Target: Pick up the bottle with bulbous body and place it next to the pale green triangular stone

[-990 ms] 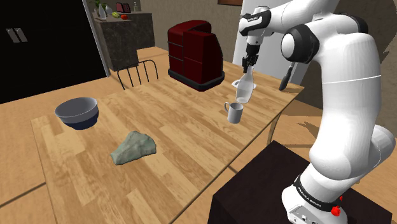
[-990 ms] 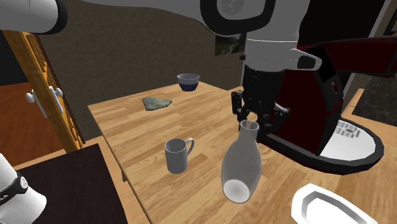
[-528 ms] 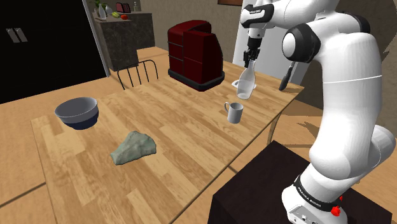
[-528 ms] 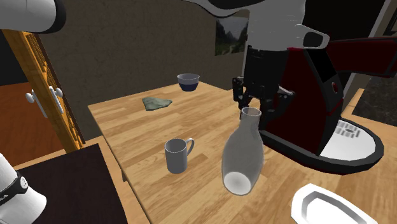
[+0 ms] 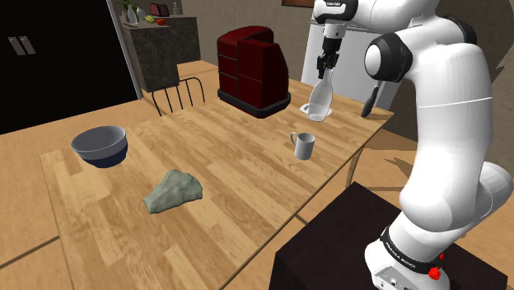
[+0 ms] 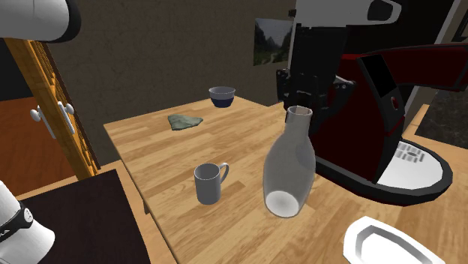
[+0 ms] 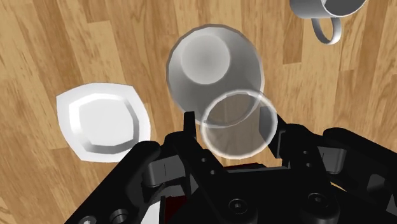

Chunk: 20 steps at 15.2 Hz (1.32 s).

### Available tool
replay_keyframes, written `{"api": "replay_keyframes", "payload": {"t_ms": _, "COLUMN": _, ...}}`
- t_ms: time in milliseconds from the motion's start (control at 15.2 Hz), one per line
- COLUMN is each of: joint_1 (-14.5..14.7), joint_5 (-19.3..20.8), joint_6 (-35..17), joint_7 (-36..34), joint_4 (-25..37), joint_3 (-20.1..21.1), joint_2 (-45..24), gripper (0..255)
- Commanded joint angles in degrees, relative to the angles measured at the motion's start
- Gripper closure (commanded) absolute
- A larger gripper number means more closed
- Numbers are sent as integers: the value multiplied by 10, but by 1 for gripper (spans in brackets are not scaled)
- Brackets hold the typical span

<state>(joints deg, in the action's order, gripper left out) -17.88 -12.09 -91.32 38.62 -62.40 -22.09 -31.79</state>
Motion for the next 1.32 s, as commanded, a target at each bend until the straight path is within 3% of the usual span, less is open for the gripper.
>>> {"api": "replay_keyframes", "payload": {"t_ms": 0, "joint_1": -5, "joint_5": -2, "joint_6": 20, "joint_7": -1, "joint_4": 28, "joint_3": 0, "joint_2": -7, "gripper": 255}}
{"api": "replay_keyframes", "payload": {"t_ms": 132, "joint_1": -11, "joint_5": -4, "joint_6": 40, "joint_7": -2, "joint_4": 55, "joint_3": 1, "joint_2": -14, "gripper": 255}}
{"api": "replay_keyframes", "payload": {"t_ms": 594, "joint_1": 88, "joint_5": 49, "joint_6": -12, "joint_7": -69, "joint_4": -148, "joint_3": 1, "joint_2": 145, "gripper": 255}}
{"api": "replay_keyframes", "payload": {"t_ms": 1254, "joint_1": 179, "joint_5": 107, "joint_6": -16, "joint_7": -198, "joint_4": -296, "joint_3": 46, "joint_2": 302, "gripper": 255}}
